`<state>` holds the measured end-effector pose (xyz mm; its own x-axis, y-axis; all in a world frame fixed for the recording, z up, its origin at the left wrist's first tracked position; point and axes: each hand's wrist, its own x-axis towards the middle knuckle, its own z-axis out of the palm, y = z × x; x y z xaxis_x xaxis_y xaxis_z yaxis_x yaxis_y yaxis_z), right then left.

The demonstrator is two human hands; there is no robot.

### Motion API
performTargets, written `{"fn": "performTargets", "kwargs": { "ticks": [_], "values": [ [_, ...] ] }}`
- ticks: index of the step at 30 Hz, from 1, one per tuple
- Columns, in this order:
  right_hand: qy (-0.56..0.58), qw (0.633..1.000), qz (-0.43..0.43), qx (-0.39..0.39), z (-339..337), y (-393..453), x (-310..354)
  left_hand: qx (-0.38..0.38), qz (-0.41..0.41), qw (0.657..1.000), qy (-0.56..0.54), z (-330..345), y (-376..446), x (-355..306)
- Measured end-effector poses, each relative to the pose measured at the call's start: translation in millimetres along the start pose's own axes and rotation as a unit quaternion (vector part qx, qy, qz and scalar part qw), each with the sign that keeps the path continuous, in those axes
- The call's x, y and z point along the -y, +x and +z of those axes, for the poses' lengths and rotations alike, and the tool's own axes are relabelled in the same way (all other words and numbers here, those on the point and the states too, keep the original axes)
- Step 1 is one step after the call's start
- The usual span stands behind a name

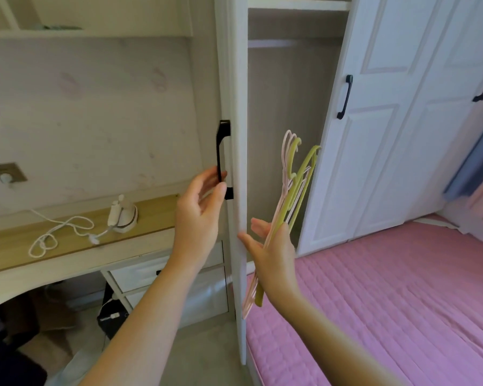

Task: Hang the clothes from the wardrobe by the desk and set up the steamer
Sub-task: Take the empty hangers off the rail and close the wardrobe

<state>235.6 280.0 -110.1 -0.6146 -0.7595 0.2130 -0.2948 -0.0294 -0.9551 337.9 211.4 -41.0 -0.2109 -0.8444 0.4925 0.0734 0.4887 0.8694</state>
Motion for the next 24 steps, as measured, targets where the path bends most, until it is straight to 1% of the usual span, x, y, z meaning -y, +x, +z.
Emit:
{"fn": "performTargets", "kwargs": {
  "ticks": [5,10,15,19,24],
  "values": [
    [0.032,0.999,-0.010,0.003,4,2,11,-0.044,-0.006,0.999,-0.014,9,0,-3],
    [0.061,0.998,-0.020,-0.001,-2,5,12,-0.080,0.005,0.997,0.015,25,-5,-3],
    [0.080,0.997,-0.022,0.004,-16,9,9,-0.079,-0.007,0.997,0.015,39,-4,-1],
    [0.093,0.995,-0.020,0.006,-32,15,4,-0.067,-0.004,0.998,0.020,52,-3,1],
    [0.098,0.995,-0.016,0.007,-51,25,-7,-0.073,0.009,0.997,0.028,76,-3,5]
  ]
}}
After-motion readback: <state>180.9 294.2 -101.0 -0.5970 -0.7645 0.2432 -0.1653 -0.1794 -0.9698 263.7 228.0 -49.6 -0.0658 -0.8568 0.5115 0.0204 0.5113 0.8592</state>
